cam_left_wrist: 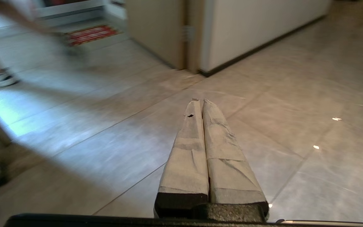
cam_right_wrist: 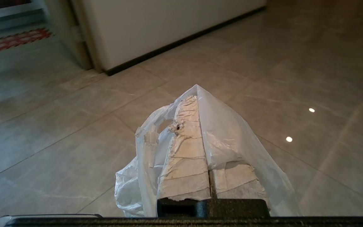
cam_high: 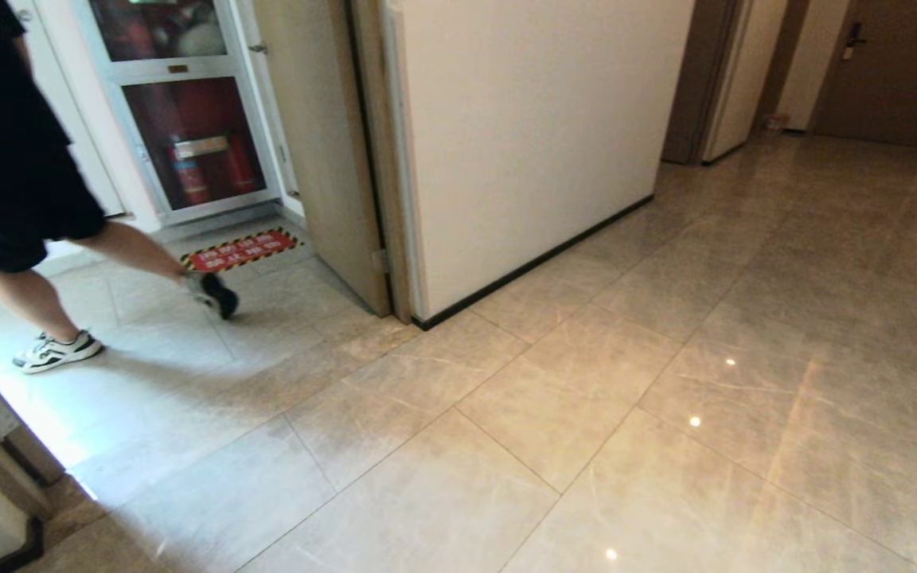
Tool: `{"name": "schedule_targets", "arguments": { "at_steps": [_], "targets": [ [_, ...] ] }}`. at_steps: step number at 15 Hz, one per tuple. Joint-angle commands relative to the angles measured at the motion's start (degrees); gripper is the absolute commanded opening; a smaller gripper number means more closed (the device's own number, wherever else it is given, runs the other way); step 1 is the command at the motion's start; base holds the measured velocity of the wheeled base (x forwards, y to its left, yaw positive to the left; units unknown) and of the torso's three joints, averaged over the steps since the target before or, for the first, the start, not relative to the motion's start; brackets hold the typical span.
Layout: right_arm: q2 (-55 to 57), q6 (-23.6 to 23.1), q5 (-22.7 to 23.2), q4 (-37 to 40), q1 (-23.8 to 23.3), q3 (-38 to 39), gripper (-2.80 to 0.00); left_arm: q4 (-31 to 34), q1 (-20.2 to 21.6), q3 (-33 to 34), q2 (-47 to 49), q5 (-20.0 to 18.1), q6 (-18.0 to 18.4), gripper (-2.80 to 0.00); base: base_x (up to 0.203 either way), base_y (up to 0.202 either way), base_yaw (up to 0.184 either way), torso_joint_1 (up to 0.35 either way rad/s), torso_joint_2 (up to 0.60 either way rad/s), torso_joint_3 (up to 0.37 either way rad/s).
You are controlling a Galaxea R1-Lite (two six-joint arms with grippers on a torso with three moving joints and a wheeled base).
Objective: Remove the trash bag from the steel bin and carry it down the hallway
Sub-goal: Put the trash bag at the door
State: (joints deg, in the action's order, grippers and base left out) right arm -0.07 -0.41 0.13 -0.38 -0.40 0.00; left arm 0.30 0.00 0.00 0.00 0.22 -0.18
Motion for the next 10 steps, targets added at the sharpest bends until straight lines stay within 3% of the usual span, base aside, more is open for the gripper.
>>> {"name": "schedule_targets", "arguments": {
  "at_steps": [1, 7, 10],
  "targets": [
    [0.0, 0.0, 0.0, -0.1, 0.0, 0.0, -2.80, 0.0, 0.0, 0.0, 0.0, 0.0, -0.1, -2.80, 0.001, 0.008, -0.179, -0.002, 0.00, 0.003],
    [0.0, -0.1, 0.0, -0.1, 0.0, 0.0, -2.80, 0.0, 0.0, 0.0, 0.0, 0.0, 0.0, -2.80, 0.000, 0.009, -0.160, 0.002, 0.00, 0.002],
    [0.0, -0.1, 0.0, -0.1, 0.0, 0.0, -2.80, 0.0, 0.0, 0.0, 0.0, 0.0, -0.1, -2.80, 0.003, 0.002, -0.024, 0.001, 0.00, 0.001]
  ]
}}
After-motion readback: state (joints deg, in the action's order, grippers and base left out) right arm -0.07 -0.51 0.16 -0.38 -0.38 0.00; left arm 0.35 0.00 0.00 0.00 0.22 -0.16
